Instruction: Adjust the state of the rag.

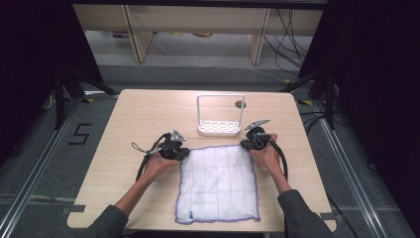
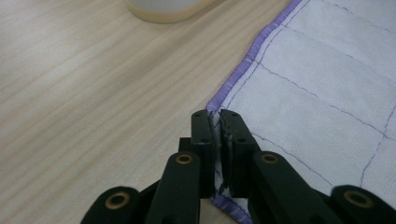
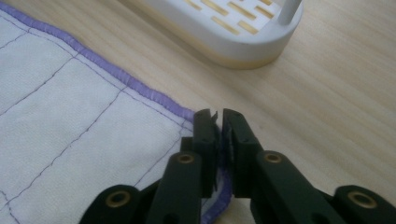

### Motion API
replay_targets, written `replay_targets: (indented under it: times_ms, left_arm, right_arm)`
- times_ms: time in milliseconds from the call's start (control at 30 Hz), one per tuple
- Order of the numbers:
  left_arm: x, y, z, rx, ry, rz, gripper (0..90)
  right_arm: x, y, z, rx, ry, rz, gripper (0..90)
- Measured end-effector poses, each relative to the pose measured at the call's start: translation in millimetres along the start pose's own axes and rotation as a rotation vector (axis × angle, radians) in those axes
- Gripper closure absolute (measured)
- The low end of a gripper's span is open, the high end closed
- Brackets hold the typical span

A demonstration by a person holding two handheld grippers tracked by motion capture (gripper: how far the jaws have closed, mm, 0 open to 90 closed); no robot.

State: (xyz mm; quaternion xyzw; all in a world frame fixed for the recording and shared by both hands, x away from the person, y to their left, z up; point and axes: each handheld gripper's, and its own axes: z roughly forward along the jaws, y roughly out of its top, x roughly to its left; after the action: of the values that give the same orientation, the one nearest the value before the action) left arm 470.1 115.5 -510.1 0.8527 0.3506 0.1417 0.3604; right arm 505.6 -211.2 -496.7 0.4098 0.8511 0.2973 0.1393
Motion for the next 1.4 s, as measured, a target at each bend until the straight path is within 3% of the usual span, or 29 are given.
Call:
replay_targets:
  times_ms: [67, 100, 133, 167, 200, 300, 333, 367, 400, 467, 667, 767, 900, 1100, 1200, 1333, 1400]
  left_arm:
    - [1.0, 0.5, -0.9, -0.004, 0.003, 0.005, 84.7]
    - [1.2, 0.9, -1.4, -0.006, 0.002, 0.008, 84.8]
    - [2.1, 1.7, -2.4, -0.008, 0.004, 0.017, 84.9]
    - [2.5, 2.8, -3.4, -0.017, 0.006, 0.011, 85.0]
    - [3.8, 4.2, -5.0, -0.018, 0.007, 0.011, 85.0]
    - [6.3, 7.5, -7.0, -0.036, 0.017, 0.021, 85.0]
    - [6.7, 8.5, -7.7, -0.038, 0.024, 0.022, 85.0]
    - [7.8, 9.4, -8.5, -0.037, 0.020, 0.028, 85.0]
    - [8.2, 10.9, -9.0, -0.046, 0.025, 0.023, 85.0]
    - [11.5, 16.3, -14.6, -0.063, 0.027, 0.019, 84.9]
    - [18.9, 31.4, -30.6, -0.081, 0.061, 0.044, 84.8]
    - [18.7, 33.5, -38.0, -0.094, 0.057, 0.055, 84.7]
    - [10.6, 30.8, -51.1, -0.117, 0.035, 0.059, 84.7]
    - [-6.3, 20.1, -71.9, -0.148, -0.016, 0.061, 84.6]
    - [-15.5, 12.7, -82.0, -0.153, -0.026, 0.087, 84.7]
    - [-23.8, 3.8, -90.9, -0.171, -0.044, 0.080, 85.0]
    - [-28.6, -0.2, -94.9, -0.174, -0.055, 0.094, 85.0]
  right_arm:
    - [-0.1, 0.0, -1.2, -0.008, -0.009, -0.019, 88.3]
    - [2.1, 1.2, -3.4, -0.019, -0.012, 0.009, 88.4]
    - [1.1, 2.1, -5.6, -0.019, -0.014, -0.007, 88.5]
    - [1.9, 3.4, -7.0, -0.037, -0.013, 0.005, 88.5]
    - [0.3, 4.7, -11.2, -0.039, -0.008, -0.017, 88.6]
    - [0.1, 8.7, -19.3, -0.087, -0.015, -0.019, 88.8]
    - [-1.5, 11.3, -23.9, -0.102, -0.011, -0.033, 88.8]
    - [-0.1, 12.2, -26.2, -0.119, -0.008, -0.009, 88.8]
    - [-1.9, 13.8, -29.7, -0.119, -0.007, -0.031, 88.8]
    - [-1.2, 17.7, -36.0, -0.126, 0.008, -0.022, 88.8]
    - [0.0, 25.0, -46.2, -0.176, 0.016, -0.036, 88.8]
    - [1.2, 24.0, -54.1, -0.203, 0.041, -0.038, 88.8]
    - [8.3, 19.1, -68.2, -0.228, 0.056, -0.045, 88.8]
    - [27.2, 8.3, -94.2, -0.257, 0.075, -0.097, 88.8]
    - [34.3, 2.9, -104.3, -0.271, 0.088, -0.121, 88.8]
    - [44.9, -7.4, -114.0, -0.269, 0.118, -0.145, 88.8]
    - [48.7, -13.2, -119.4, -0.280, 0.106, -0.166, 88.9]
